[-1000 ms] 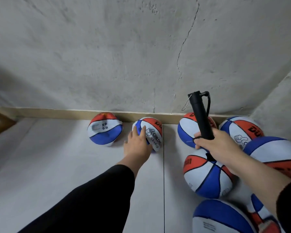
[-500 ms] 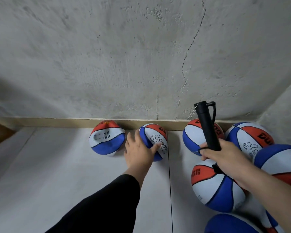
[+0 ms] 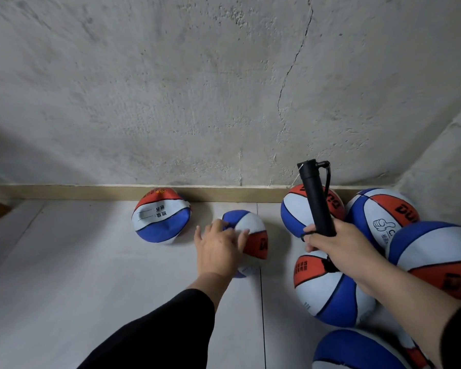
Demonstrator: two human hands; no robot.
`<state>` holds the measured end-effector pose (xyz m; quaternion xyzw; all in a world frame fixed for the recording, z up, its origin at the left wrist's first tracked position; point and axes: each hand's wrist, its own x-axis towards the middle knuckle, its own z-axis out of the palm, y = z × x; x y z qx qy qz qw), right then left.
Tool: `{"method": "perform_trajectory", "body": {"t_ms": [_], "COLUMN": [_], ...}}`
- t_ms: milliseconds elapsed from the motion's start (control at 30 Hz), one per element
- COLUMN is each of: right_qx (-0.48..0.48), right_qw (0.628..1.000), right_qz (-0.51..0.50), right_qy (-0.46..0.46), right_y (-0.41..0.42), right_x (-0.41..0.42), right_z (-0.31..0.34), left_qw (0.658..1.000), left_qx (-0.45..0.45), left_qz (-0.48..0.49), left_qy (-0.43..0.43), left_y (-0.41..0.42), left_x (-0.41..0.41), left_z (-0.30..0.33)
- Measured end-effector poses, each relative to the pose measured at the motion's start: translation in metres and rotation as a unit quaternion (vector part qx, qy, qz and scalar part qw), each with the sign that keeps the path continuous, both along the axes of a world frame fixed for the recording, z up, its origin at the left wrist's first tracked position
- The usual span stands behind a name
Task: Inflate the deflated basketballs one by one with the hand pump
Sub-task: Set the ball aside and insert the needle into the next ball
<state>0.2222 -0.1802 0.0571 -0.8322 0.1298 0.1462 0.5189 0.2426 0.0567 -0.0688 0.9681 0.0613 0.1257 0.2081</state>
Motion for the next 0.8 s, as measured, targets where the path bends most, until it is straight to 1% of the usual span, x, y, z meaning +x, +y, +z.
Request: {"method": "perform_trajectory", "body": {"t_ms": [33,100,133,167,200,267,300,333,400,500,633,700,800], "right_qx": [0.006,0.012,0.012,0.012,0.012,0.011,0.011,0.011,0.008,-0.006,0.005,0.028,0.069], "right_qw": [1.0,1.0,1.0,1.0,1.0,1.0,1.0,1.0,1.0,1.0,1.0,0.999,0.995], "right_qz": [-0.001,-0.002,-0.002,-0.003,-0.003,0.003,0.005,0.004,0.002,0.005,-0.003,-0.006,-0.018], "right_qy": [0.0,0.0,-0.001,-0.001,-0.001,0.002,0.003,0.003,0.003,-0.009,-0.024,-0.042,-0.073], "right_y": [0.001,0.002,0.003,0.003,0.003,0.002,0.002,0.001,0.001,0.001,0.002,0.006,0.012], "right_x": [0.0,0.001,0.0,0.0,-0.001,-0.002,-0.003,-0.004,-0.007,-0.013,-0.025,-0.036,-0.057], "right_z": [0.0,-0.001,-0.002,-0.002,-0.002,-0.001,0.0,0.002,0.007,0.015,0.027,0.031,0.048], "left_qw": [1.0,0.996,0.991,0.984,0.974,0.931,0.91,0.897,0.887,0.873,0.853,0.847,0.836], "left_qx": [0.01,0.017,0.004,-0.027,-0.082,-0.228,-0.271,-0.286,-0.284,-0.32,-0.388,-0.437,-0.509], "left_qz": [0.005,0.029,0.05,0.072,0.093,0.119,0.124,0.13,0.146,0.172,0.203,0.203,0.158], "left_qy": [-0.003,0.082,0.126,0.161,0.192,0.259,0.29,0.312,0.333,0.325,0.282,0.226,0.13], "left_y": [-0.001,-0.003,-0.003,-0.003,-0.002,-0.001,-0.001,0.0,0.002,0.001,0.005,0.008,0.012], "left_x": [0.0,0.0,0.001,0.001,0.003,0.008,0.011,0.012,0.008,-0.013,-0.04,-0.052,-0.068], "left_z": [0.005,0.015,0.016,0.016,0.015,0.013,0.013,0.013,0.014,0.014,0.027,0.041,0.076]}}
